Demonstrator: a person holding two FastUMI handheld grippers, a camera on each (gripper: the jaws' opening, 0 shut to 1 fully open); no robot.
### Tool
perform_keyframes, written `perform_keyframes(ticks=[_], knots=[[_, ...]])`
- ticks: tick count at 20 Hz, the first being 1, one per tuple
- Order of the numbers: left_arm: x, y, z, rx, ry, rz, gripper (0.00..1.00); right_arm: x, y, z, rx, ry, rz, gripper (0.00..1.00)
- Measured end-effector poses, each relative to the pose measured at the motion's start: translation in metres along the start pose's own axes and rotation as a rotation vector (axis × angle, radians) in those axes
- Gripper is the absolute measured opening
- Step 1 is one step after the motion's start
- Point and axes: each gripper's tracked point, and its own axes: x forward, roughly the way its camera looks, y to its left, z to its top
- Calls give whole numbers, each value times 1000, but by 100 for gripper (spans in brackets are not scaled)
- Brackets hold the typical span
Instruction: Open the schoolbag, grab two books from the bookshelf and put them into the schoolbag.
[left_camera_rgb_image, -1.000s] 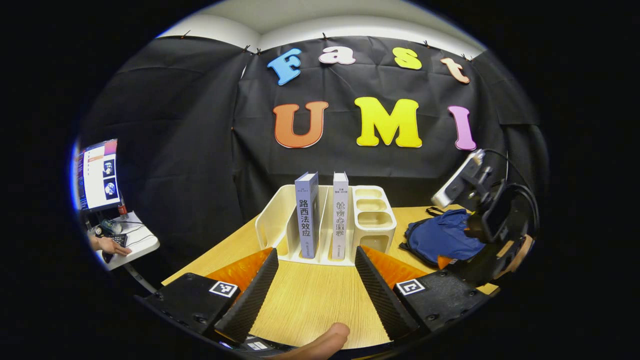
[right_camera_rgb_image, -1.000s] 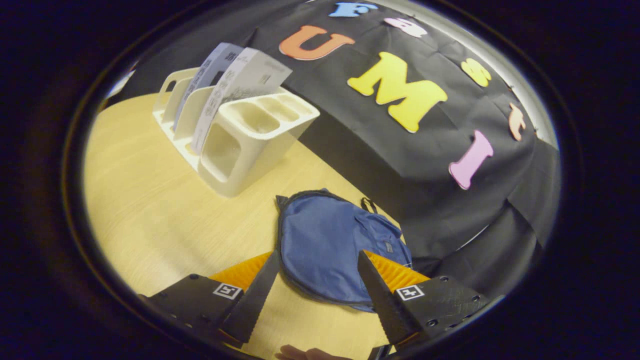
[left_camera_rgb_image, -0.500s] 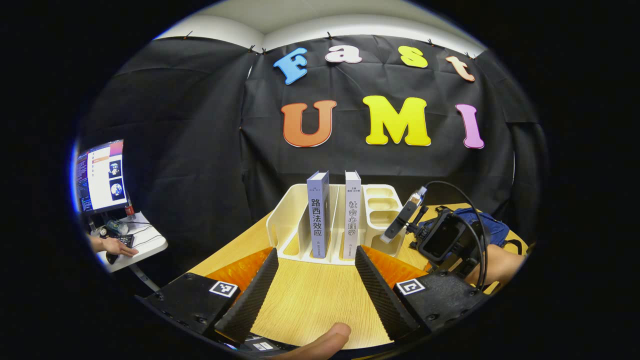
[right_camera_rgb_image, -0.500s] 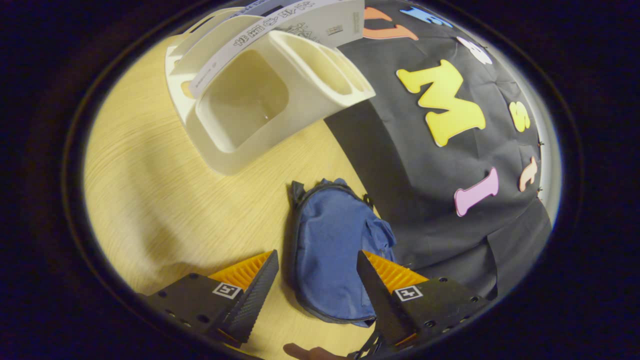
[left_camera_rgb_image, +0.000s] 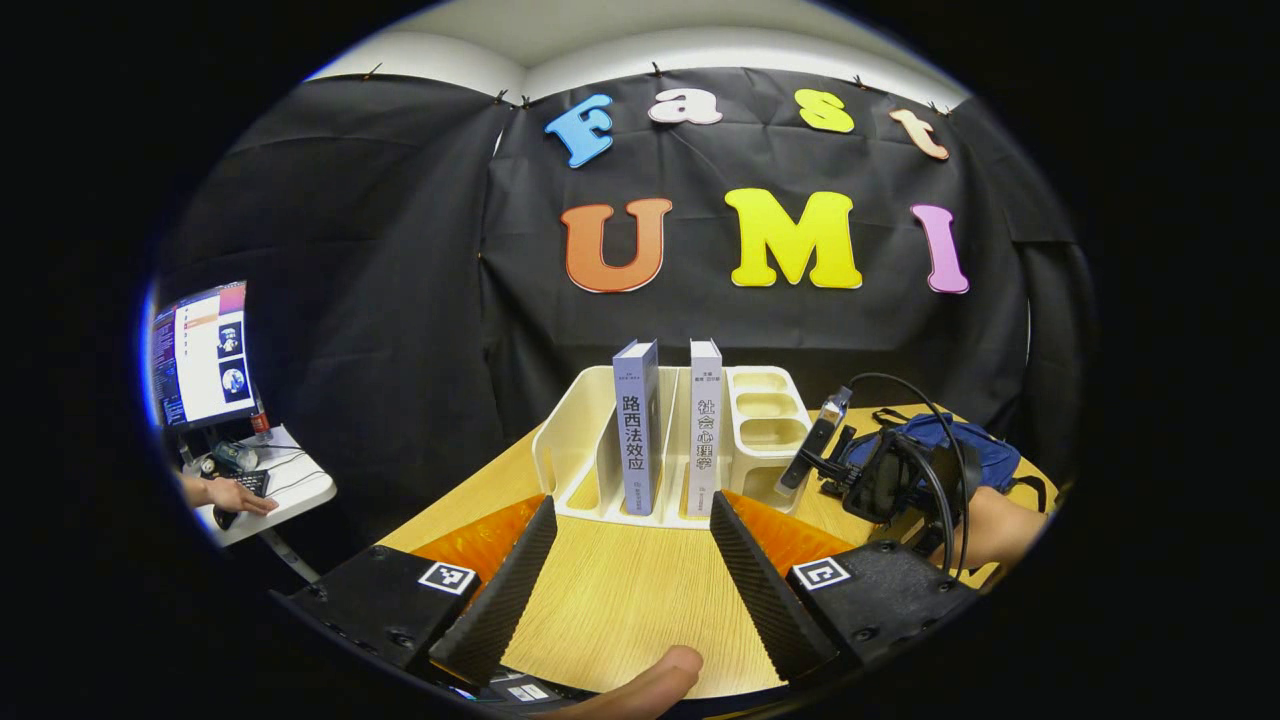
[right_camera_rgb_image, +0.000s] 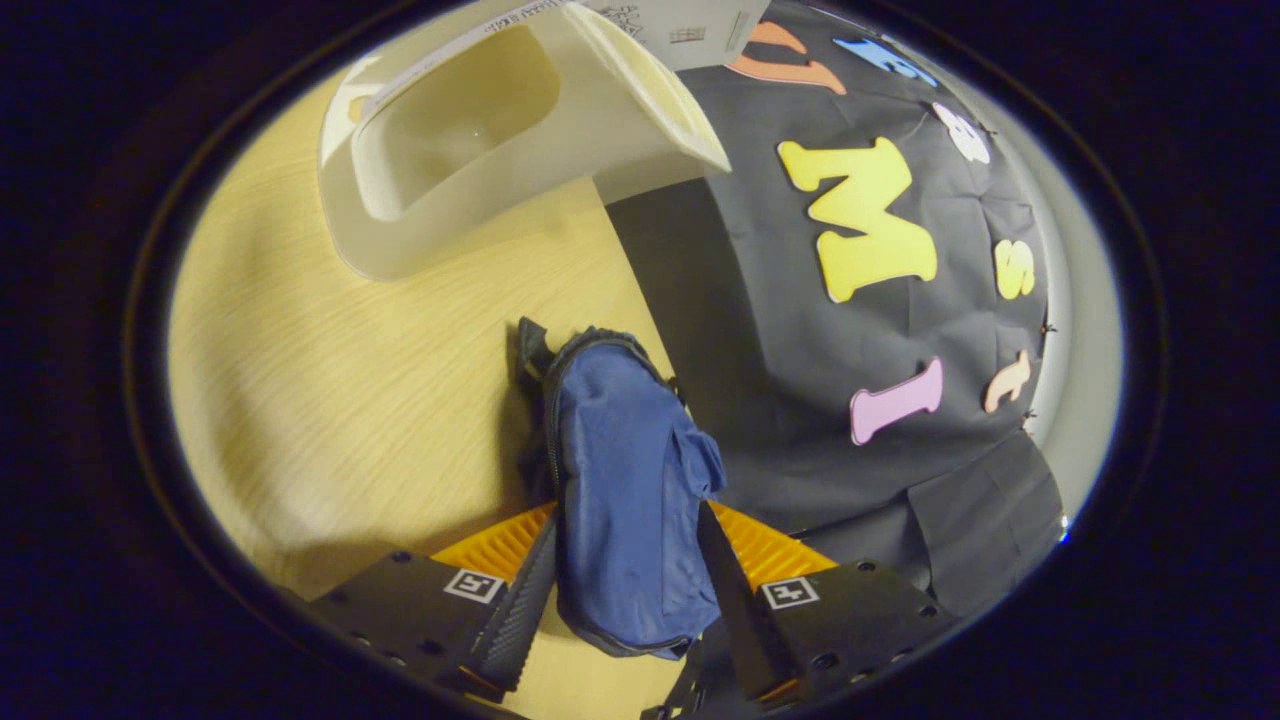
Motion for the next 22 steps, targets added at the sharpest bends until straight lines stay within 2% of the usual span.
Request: perform_keyframes(ticks=[1,2,5,7,8,9,11,12,13,14,16,19,22], knots=[[-1,-1,0,1,1,0,99,-6,-9,2,-8,-11,-29,84],[-1,0,-1,2,3,1,99,-10,-16,9,-1,-39,-56,66],[-4,1,1,-1,0,4,99,-1,-32,13,2,-40,-152,65],[-4,0,5,3,-11,3,99,14,-20,7,32,-1,-122,66],[-5,1,5,3,-14,4,99,23,-15,1,39,15,-113,74],[-6,0,6,3,-15,3,99,28,-16,0,31,28,-123,66],[-5,-1,5,2,-13,0,99,39,-18,-2,35,33,-127,66],[-5,-2,4,0,-11,0,99,45,-18,-8,67,39,-129,58],[-4,0,4,-1,-11,1,99,46,-18,-8,72,23,-113,40],[-4,0,4,-2,-11,3,99,52,-19,-9,79,19,-95,27],[-5,1,4,-7,-9,6,99,48,-13,-1,100,-12,-6,12],[-3,1,2,-12,-5,8,99,49,-14,-6,180,-19,83,8],[0,-3,0,-1,0,-10,99,51,-15,-7,363,-6,257,8]])
